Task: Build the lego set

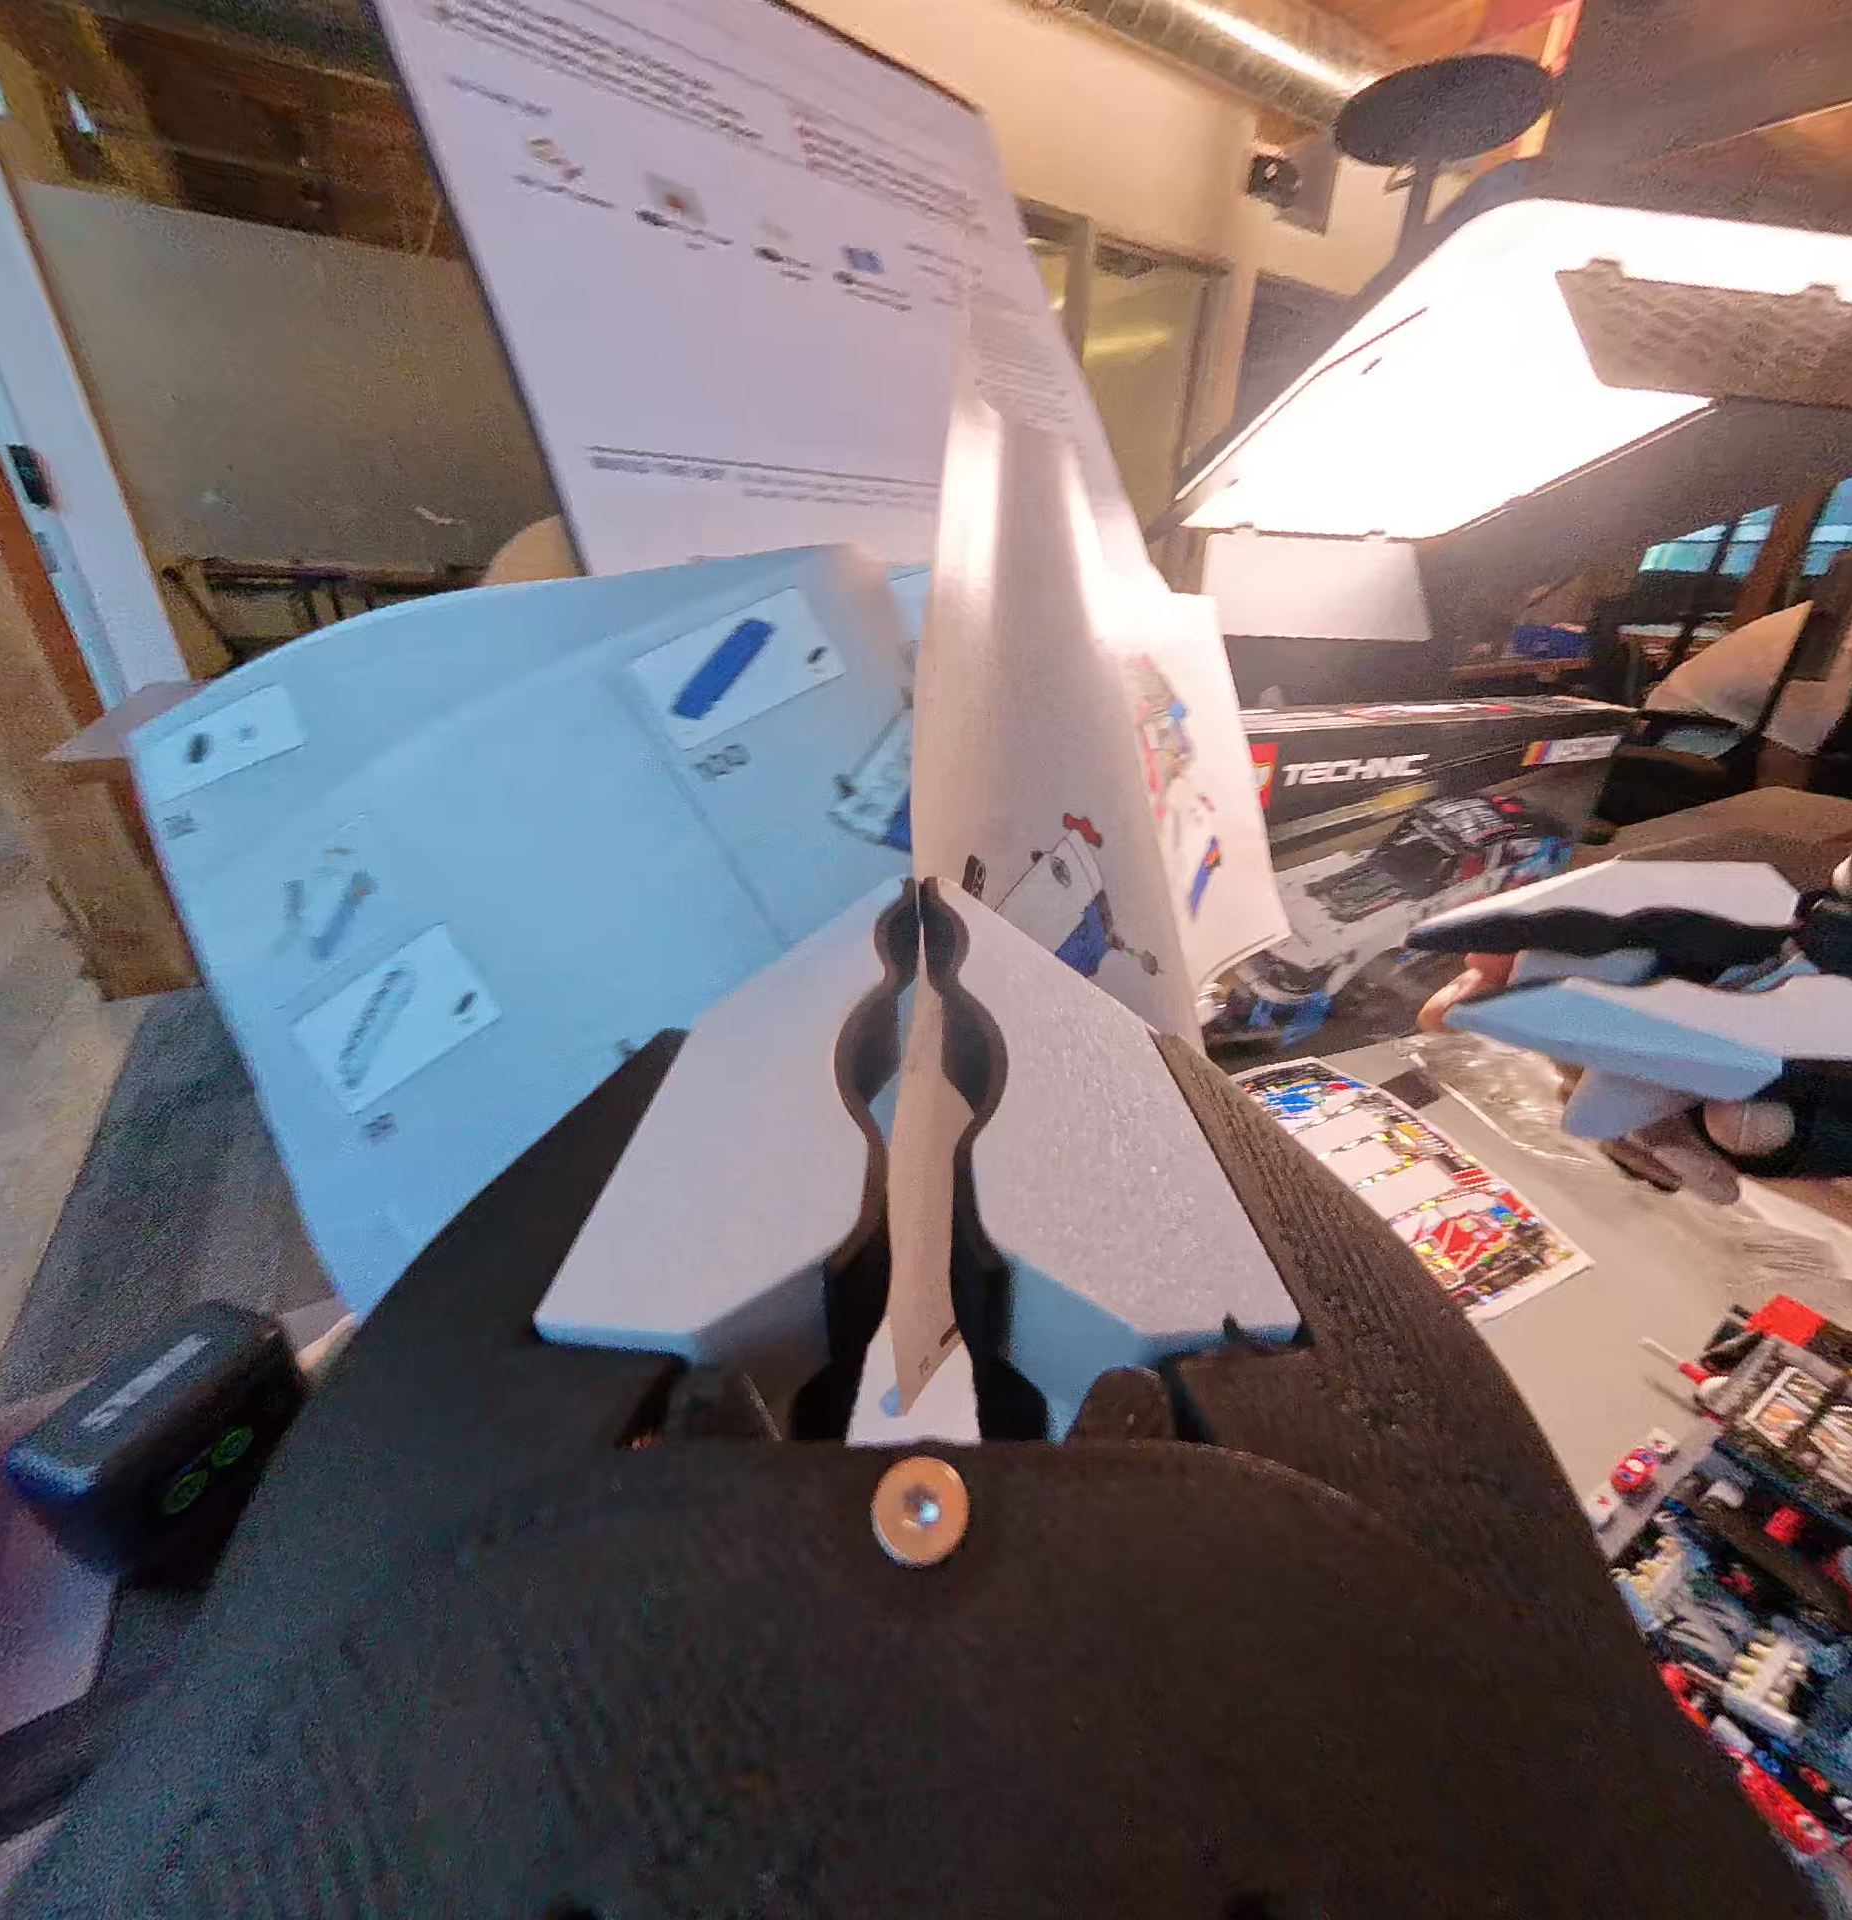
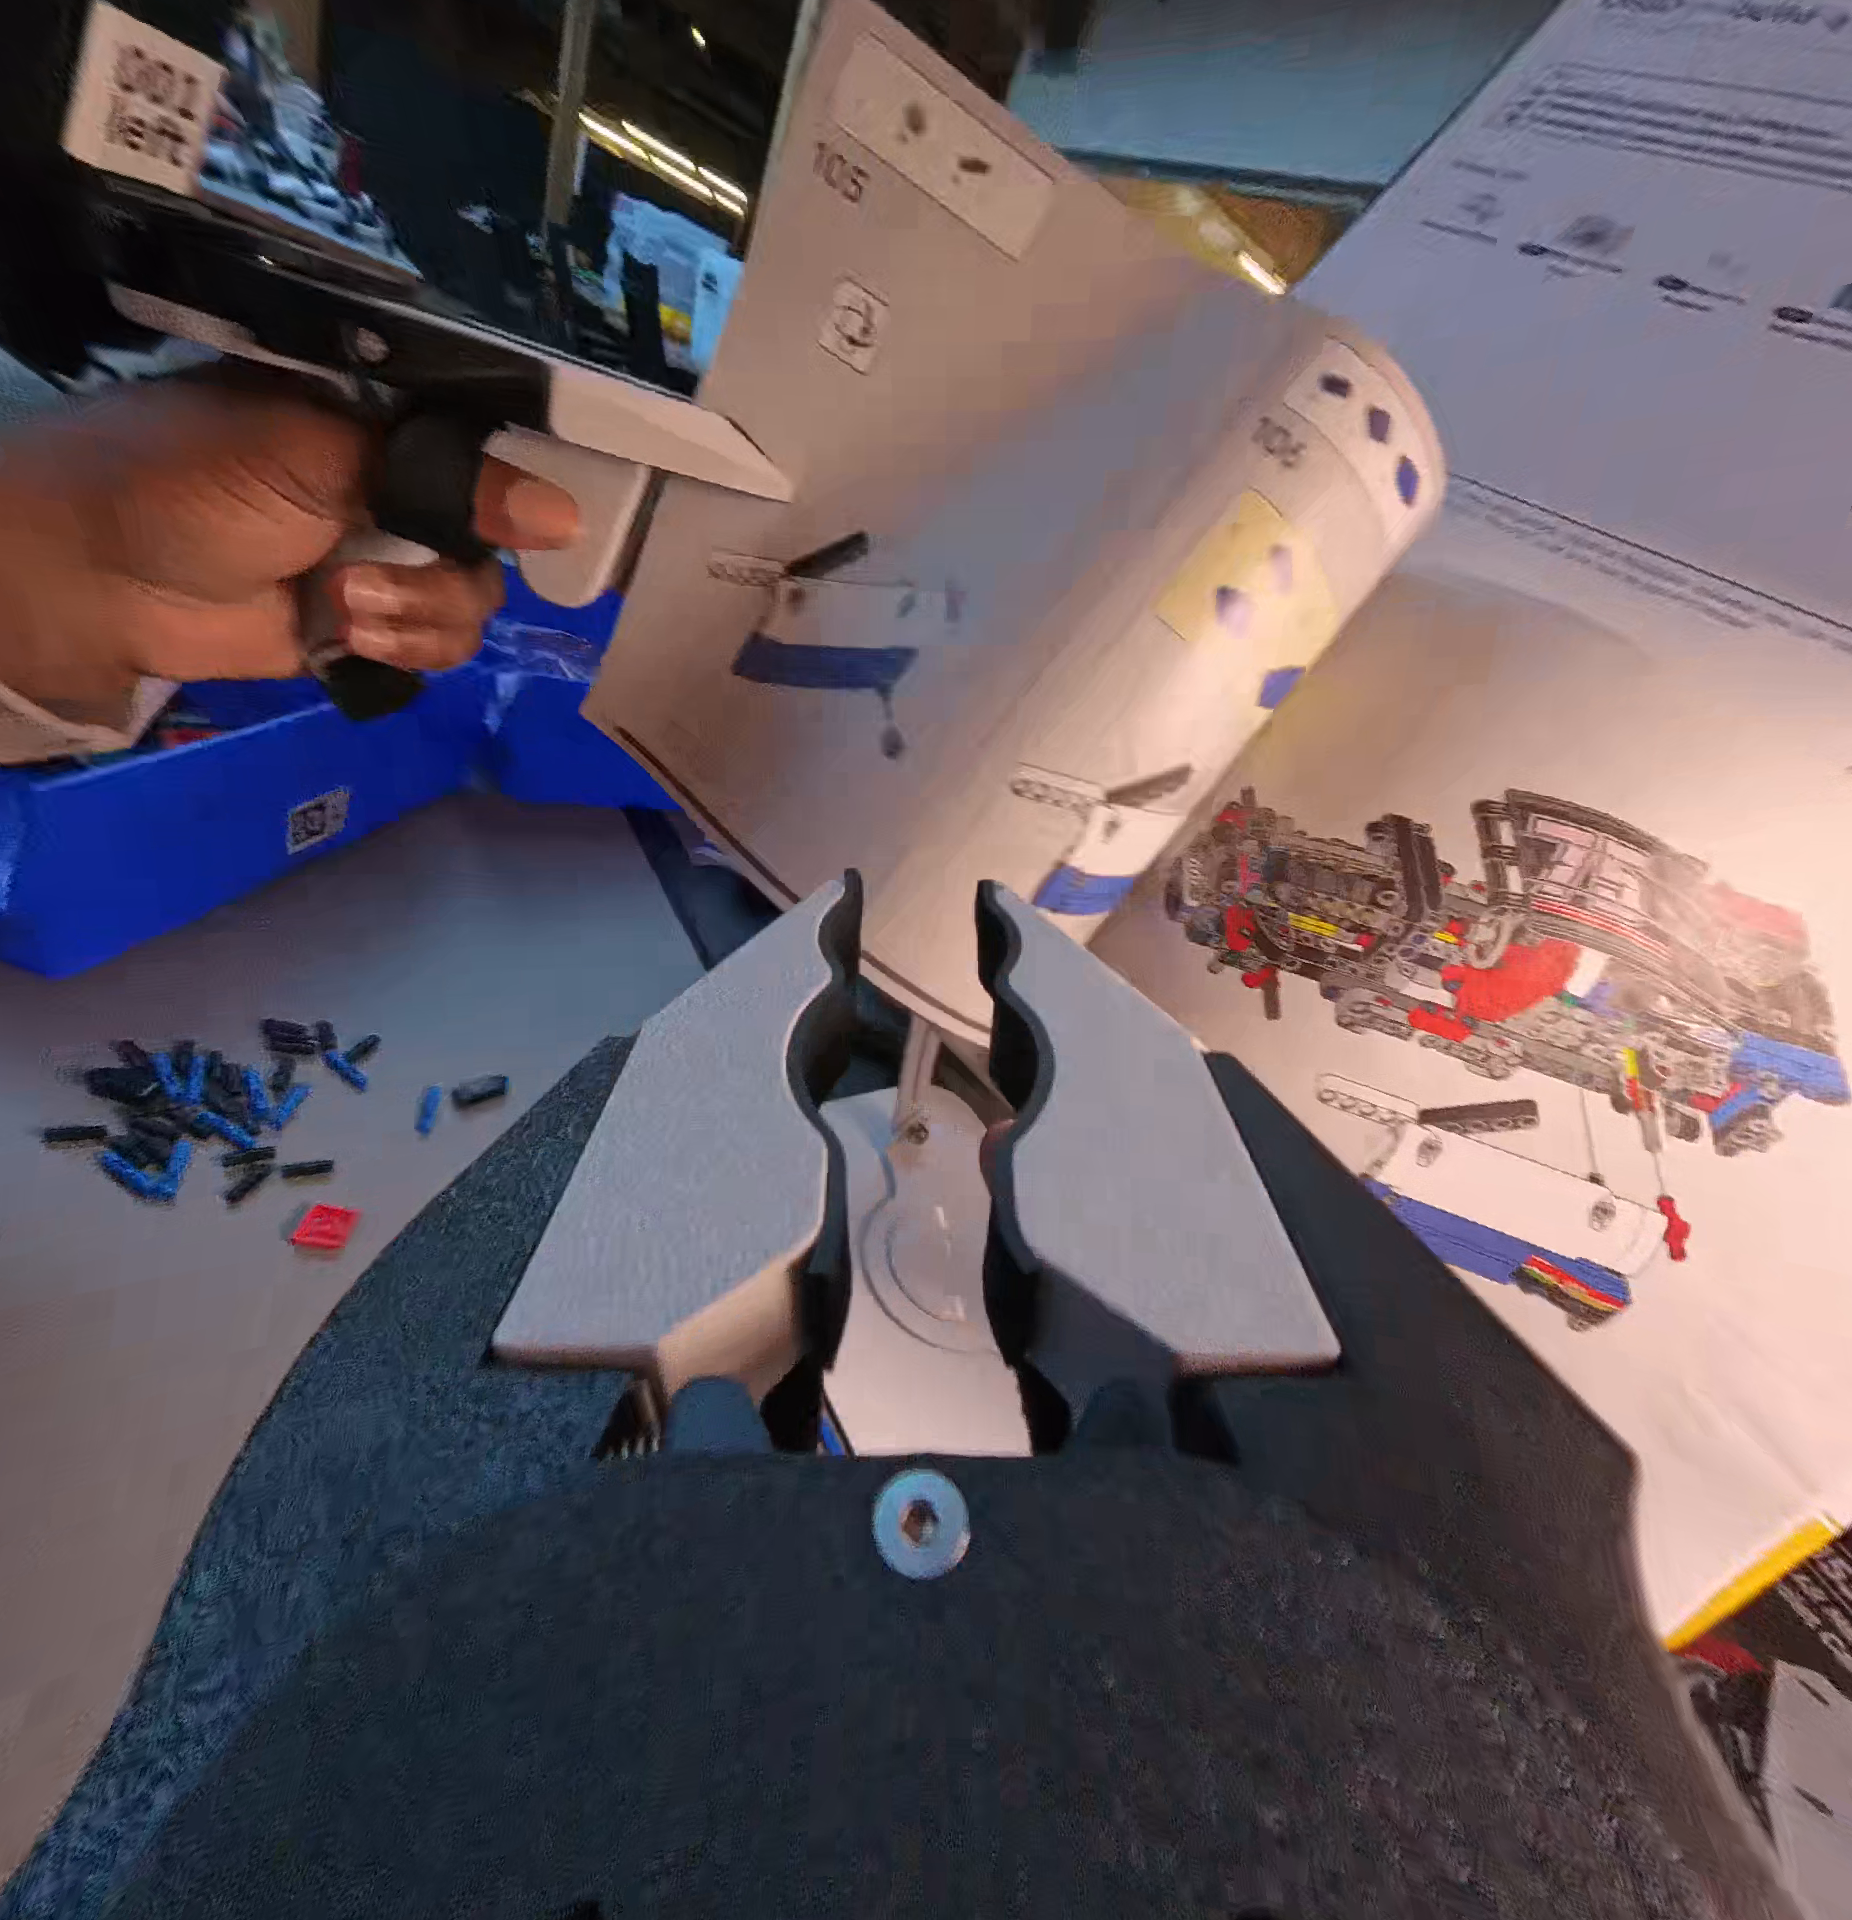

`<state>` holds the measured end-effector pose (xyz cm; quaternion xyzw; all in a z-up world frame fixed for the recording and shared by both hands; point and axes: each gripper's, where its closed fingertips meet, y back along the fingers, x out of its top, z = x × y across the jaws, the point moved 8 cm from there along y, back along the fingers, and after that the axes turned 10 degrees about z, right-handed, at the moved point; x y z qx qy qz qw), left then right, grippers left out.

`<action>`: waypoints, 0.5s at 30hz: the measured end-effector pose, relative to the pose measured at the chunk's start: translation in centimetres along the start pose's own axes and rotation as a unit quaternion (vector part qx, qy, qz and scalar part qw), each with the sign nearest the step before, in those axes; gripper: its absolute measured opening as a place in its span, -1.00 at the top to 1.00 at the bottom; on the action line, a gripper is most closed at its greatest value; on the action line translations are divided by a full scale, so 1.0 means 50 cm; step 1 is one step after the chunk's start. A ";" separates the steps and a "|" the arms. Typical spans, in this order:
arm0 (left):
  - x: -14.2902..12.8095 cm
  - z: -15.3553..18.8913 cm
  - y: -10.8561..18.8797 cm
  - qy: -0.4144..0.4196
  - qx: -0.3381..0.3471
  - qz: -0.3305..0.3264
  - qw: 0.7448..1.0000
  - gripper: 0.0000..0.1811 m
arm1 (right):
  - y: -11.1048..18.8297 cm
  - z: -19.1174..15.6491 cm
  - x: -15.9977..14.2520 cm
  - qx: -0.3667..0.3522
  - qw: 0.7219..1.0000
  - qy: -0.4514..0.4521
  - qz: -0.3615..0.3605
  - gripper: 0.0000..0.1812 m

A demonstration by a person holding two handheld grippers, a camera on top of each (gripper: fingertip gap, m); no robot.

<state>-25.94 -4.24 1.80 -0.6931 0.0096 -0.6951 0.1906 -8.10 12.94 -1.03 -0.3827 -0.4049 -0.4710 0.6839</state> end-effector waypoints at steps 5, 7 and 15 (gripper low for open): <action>-0.011 -0.159 -0.001 -0.031 0.102 -0.067 0.992 1.00 | -0.122 0.065 -0.044 -0.016 0.984 0.109 -0.137 0.79; -0.029 -0.204 -0.011 -0.037 0.126 -0.103 0.986 1.00 | -0.186 0.052 -0.048 -0.007 0.975 0.146 -0.168 0.78; 0.017 -0.126 0.061 0.036 0.129 0.029 0.991 0.73 | -0.300 0.011 -0.070 -0.075 0.930 0.269 -0.238 0.88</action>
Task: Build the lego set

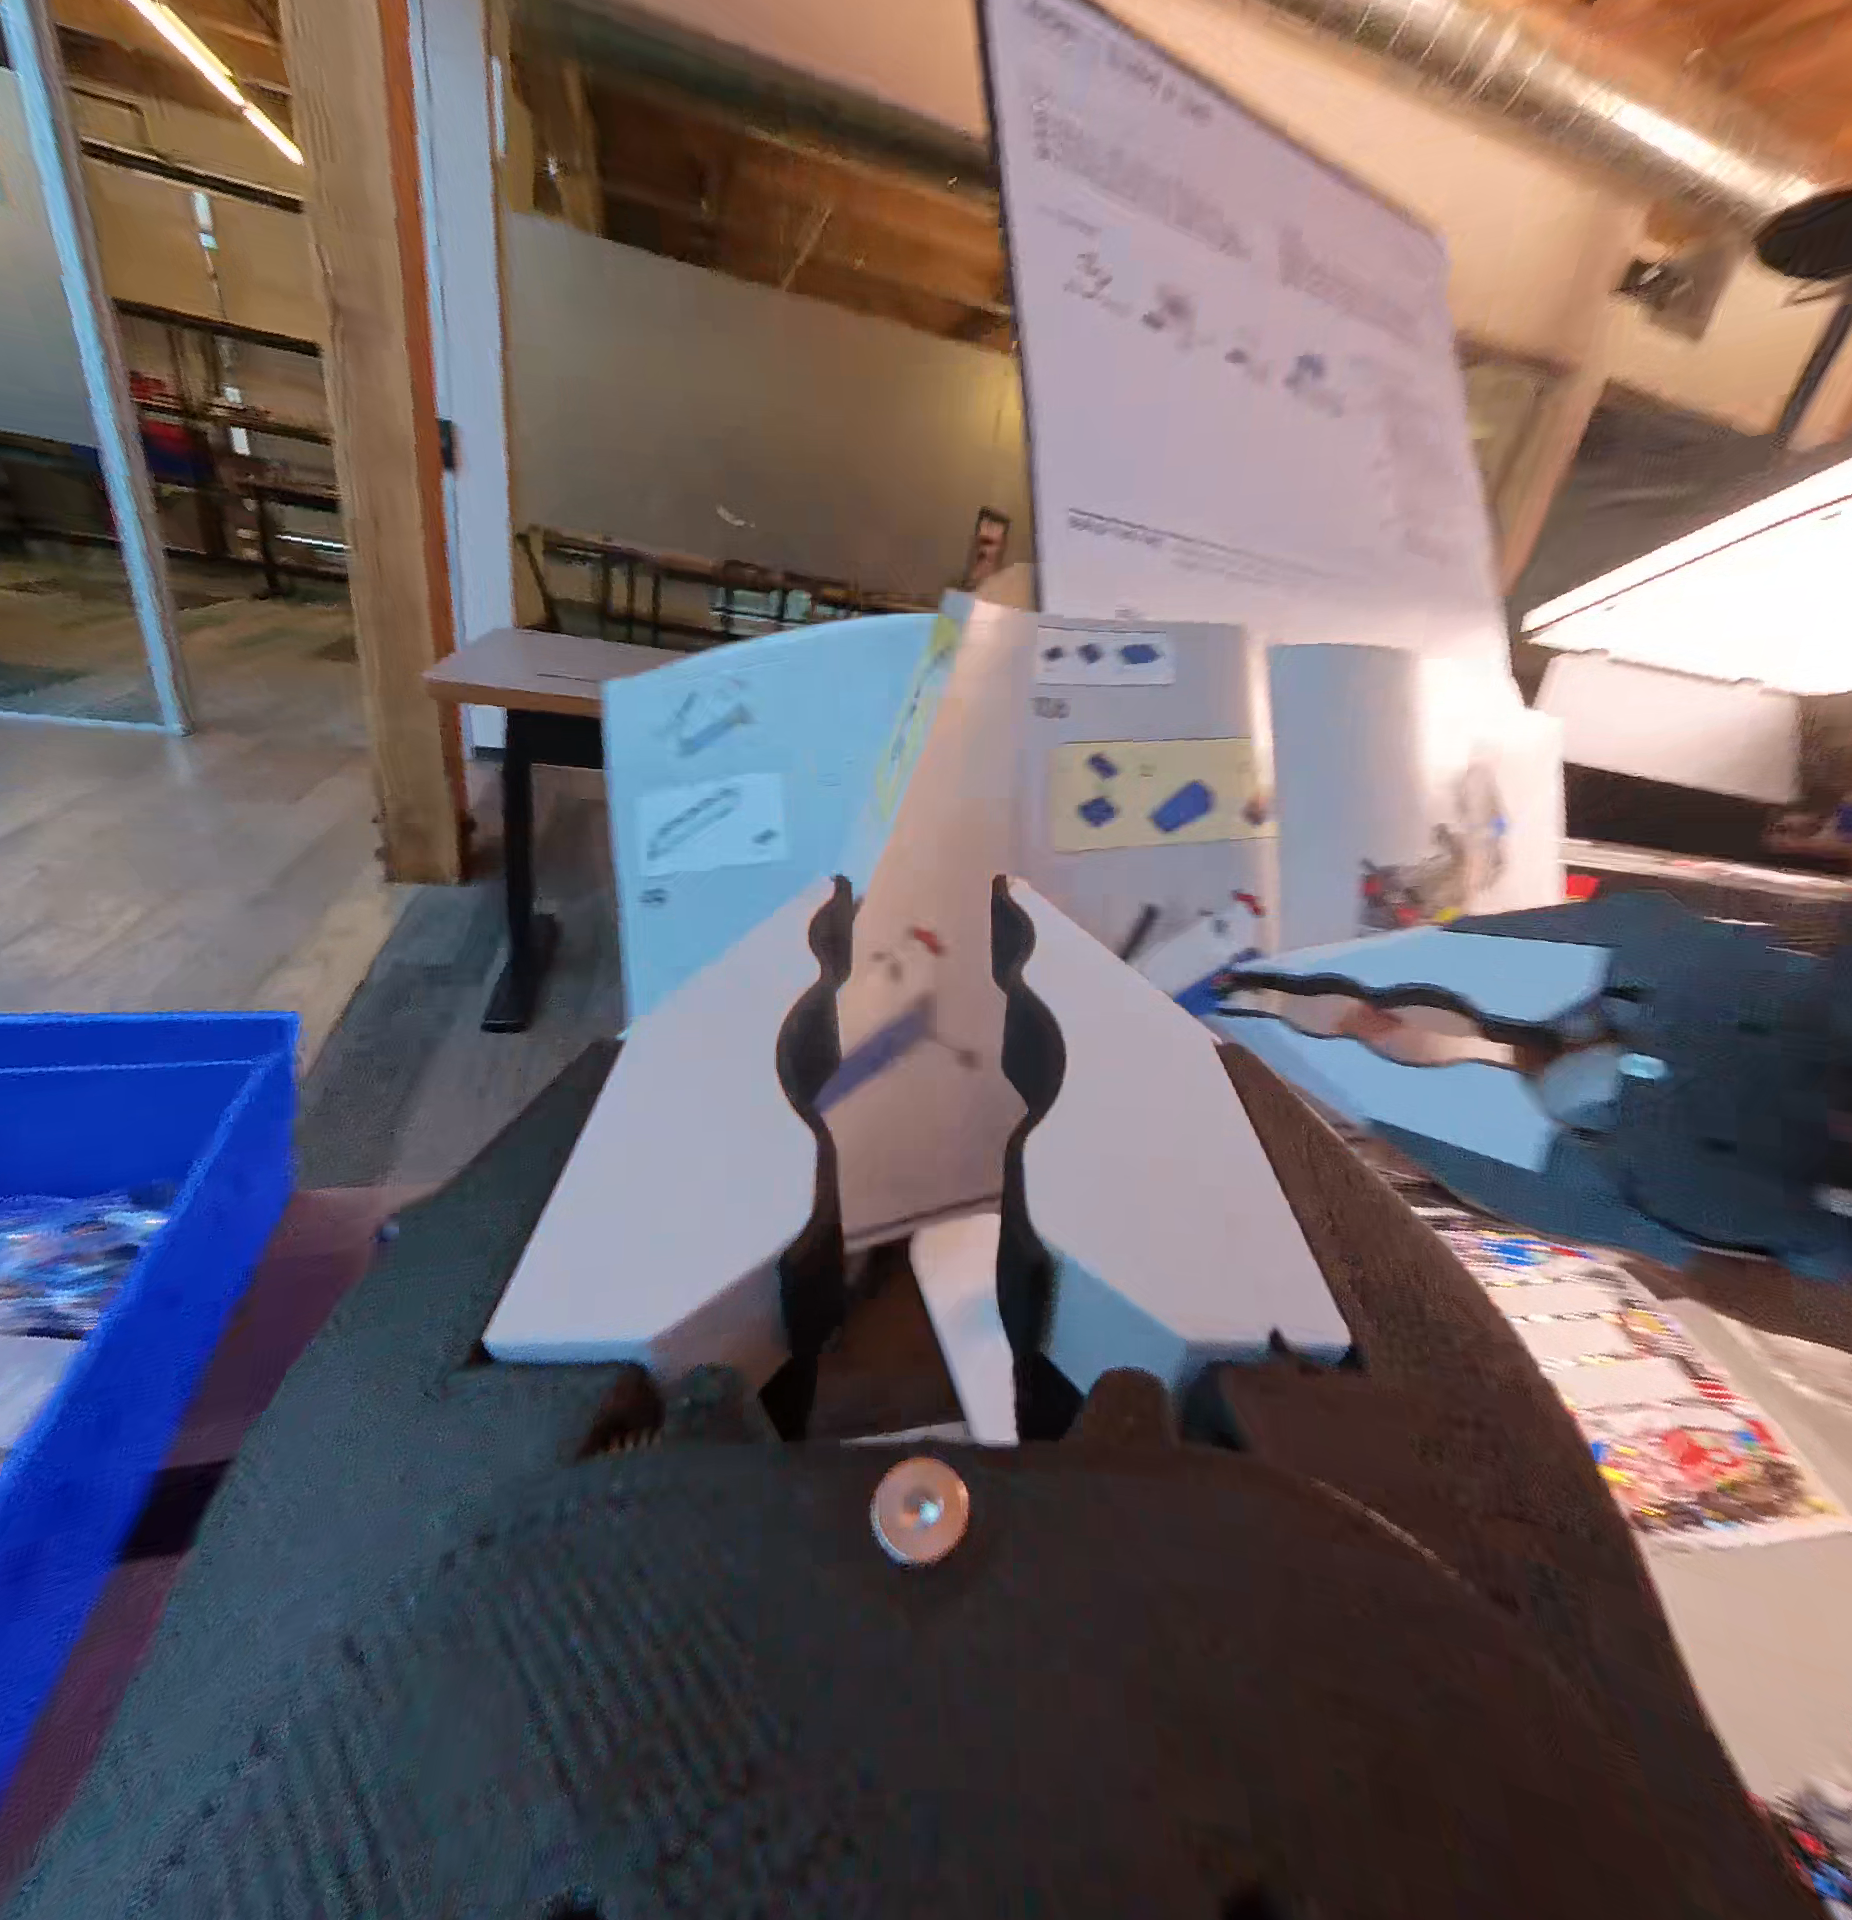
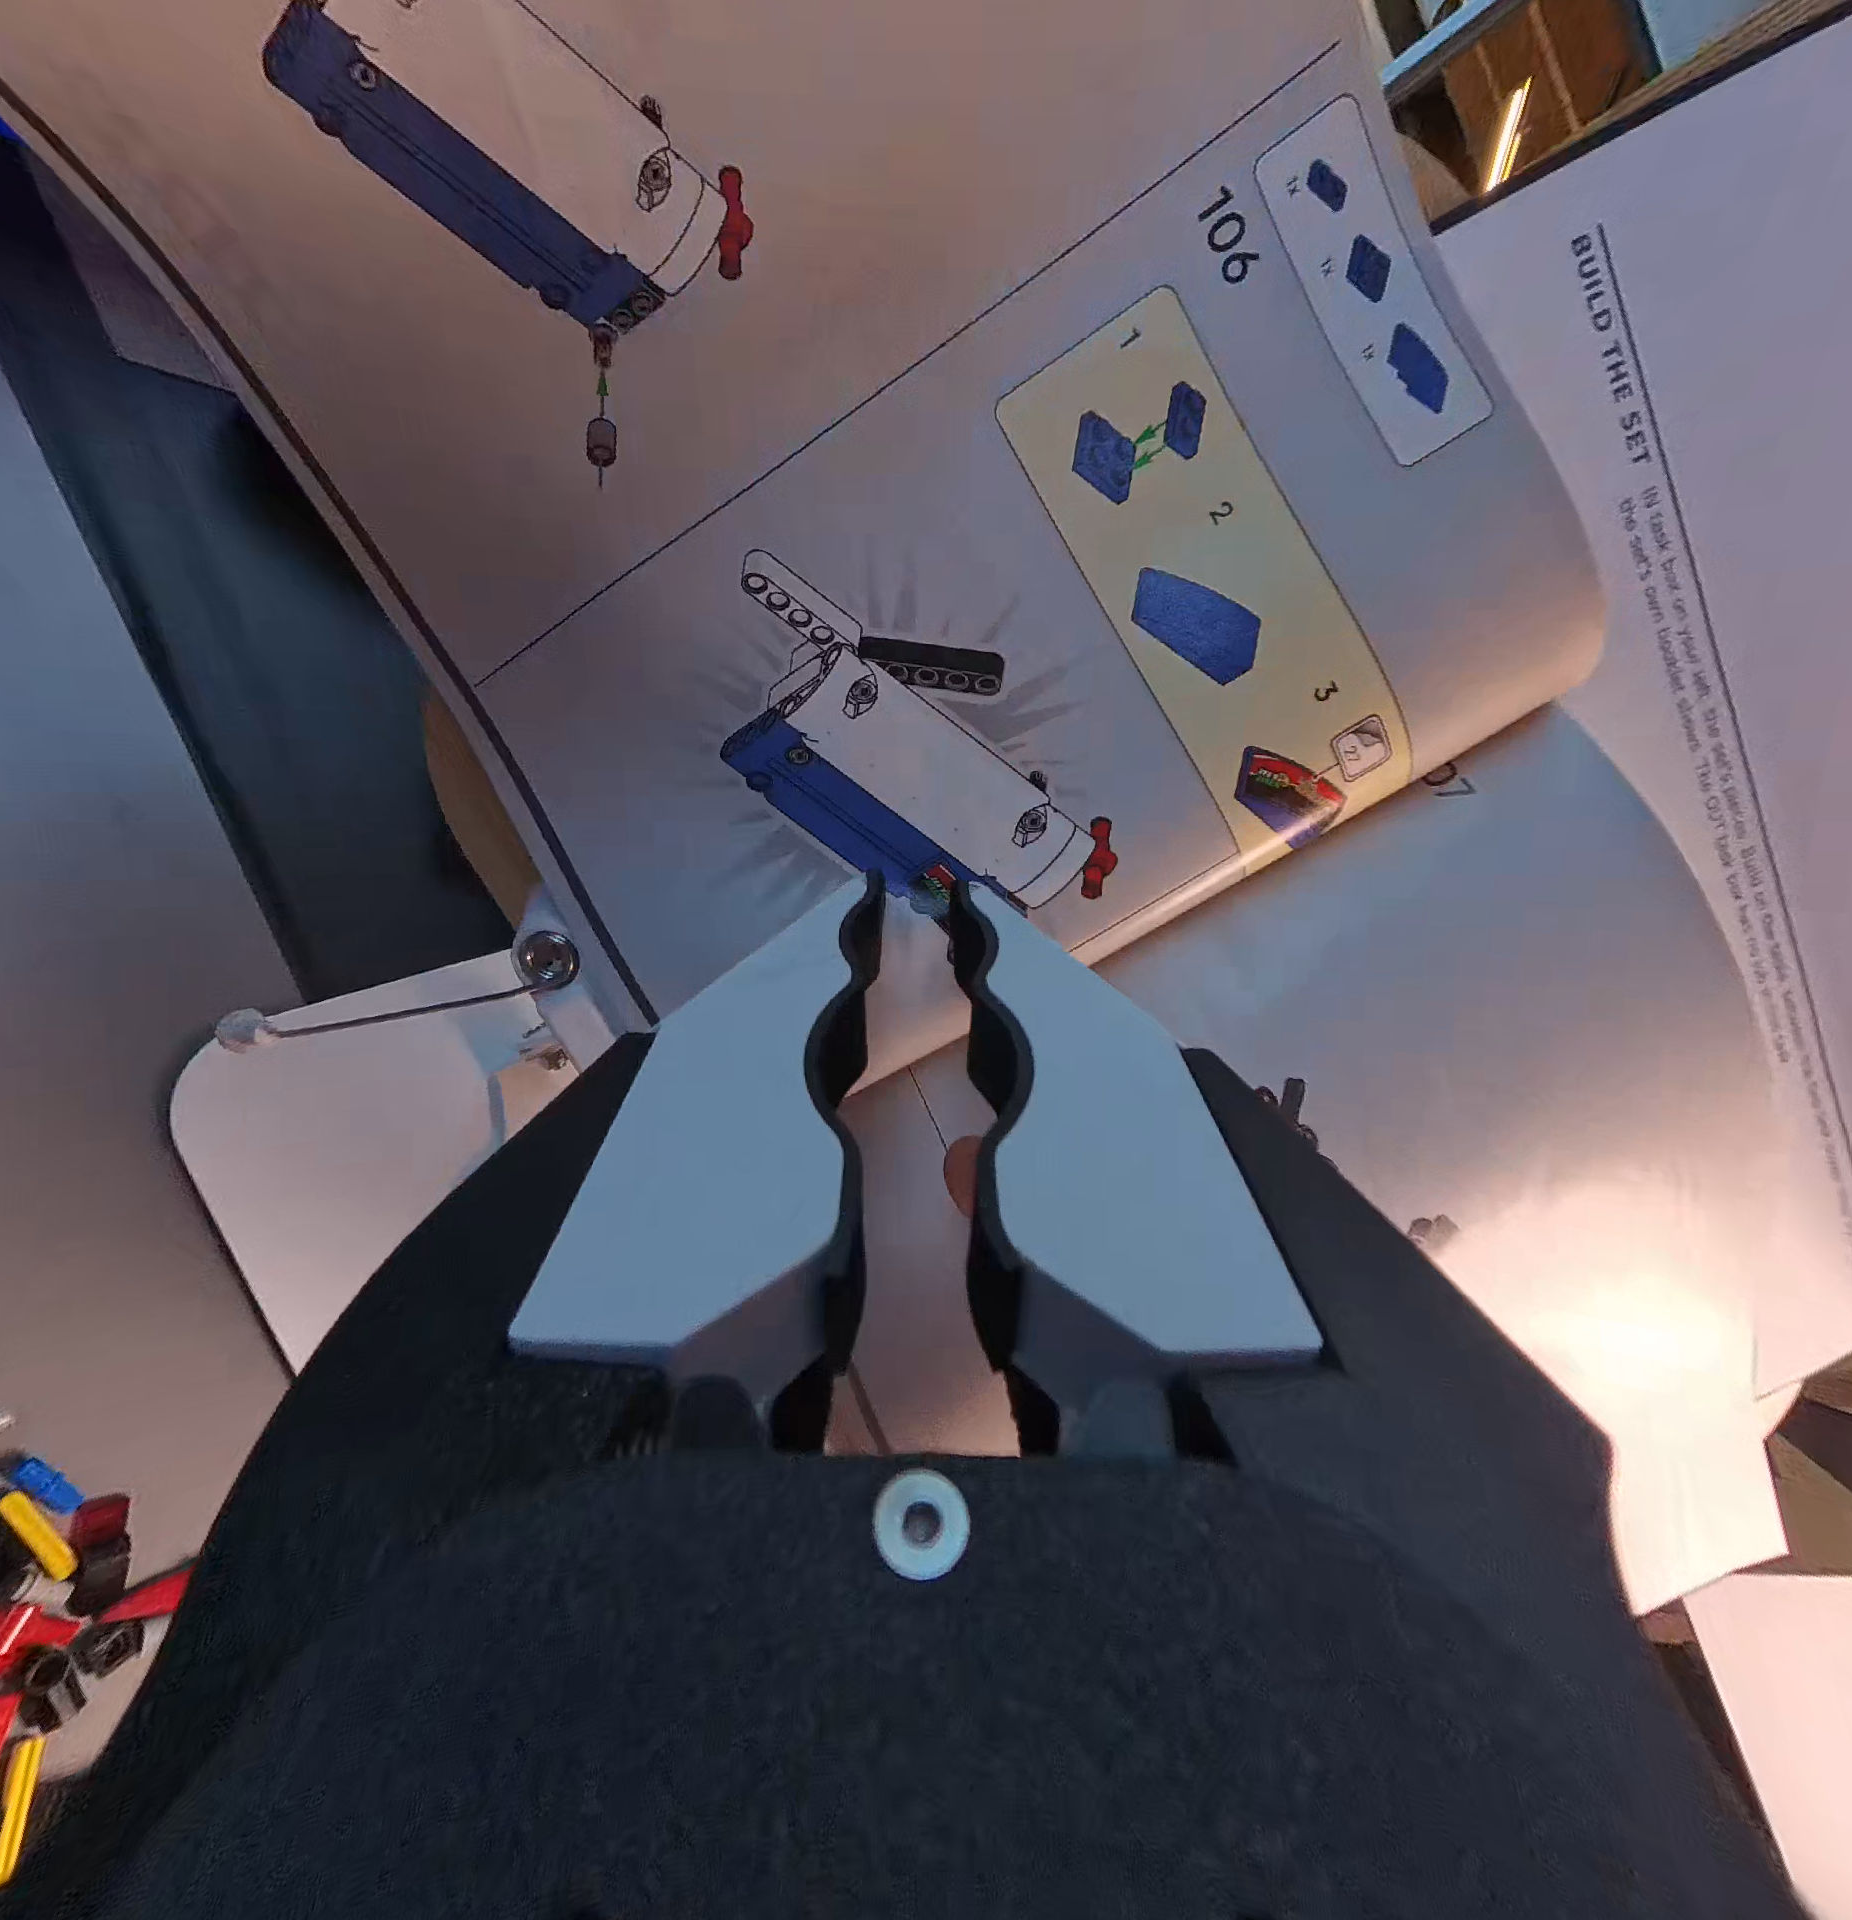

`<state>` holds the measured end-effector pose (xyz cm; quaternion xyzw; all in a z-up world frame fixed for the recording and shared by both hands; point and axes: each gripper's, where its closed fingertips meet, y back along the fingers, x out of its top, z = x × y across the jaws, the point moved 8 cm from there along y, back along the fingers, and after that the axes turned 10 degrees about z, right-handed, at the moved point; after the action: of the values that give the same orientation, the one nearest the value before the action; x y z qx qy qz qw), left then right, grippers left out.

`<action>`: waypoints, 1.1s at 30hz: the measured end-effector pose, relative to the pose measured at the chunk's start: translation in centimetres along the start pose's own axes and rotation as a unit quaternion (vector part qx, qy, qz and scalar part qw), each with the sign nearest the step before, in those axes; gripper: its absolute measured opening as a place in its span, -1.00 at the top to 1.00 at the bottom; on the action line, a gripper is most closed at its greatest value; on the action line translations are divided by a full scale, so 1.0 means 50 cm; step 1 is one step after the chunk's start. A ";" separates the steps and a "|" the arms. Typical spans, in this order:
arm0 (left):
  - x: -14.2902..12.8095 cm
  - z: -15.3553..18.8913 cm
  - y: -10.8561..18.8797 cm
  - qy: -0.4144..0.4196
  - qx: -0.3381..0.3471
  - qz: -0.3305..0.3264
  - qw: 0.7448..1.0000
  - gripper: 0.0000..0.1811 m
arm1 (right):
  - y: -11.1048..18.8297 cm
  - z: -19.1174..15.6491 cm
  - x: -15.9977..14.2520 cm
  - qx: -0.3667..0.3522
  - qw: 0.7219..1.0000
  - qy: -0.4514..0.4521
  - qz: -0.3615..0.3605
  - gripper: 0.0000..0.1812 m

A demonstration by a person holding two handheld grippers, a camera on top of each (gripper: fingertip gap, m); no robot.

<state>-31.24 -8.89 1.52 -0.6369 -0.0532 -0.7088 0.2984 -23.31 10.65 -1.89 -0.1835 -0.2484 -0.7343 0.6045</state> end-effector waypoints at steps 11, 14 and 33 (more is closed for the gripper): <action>-0.386 0.150 0.027 0.543 -0.044 -0.104 0.832 0.40 | -0.006 0.017 0.013 0.047 0.997 -0.050 -0.031 0.92; -0.412 0.119 0.012 0.601 0.006 -0.038 0.799 0.38 | -0.007 0.018 0.015 0.055 0.996 -0.053 -0.038 0.90; -0.383 0.026 0.006 0.565 0.060 0.065 0.820 1.00 | -0.009 0.028 0.009 0.055 0.994 -0.093 -0.021 0.99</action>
<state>-29.77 -1.78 -16.22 -0.1069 0.1239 -0.9187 0.3594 -23.87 11.17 -0.54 -0.2127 -0.3473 -0.7118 0.5723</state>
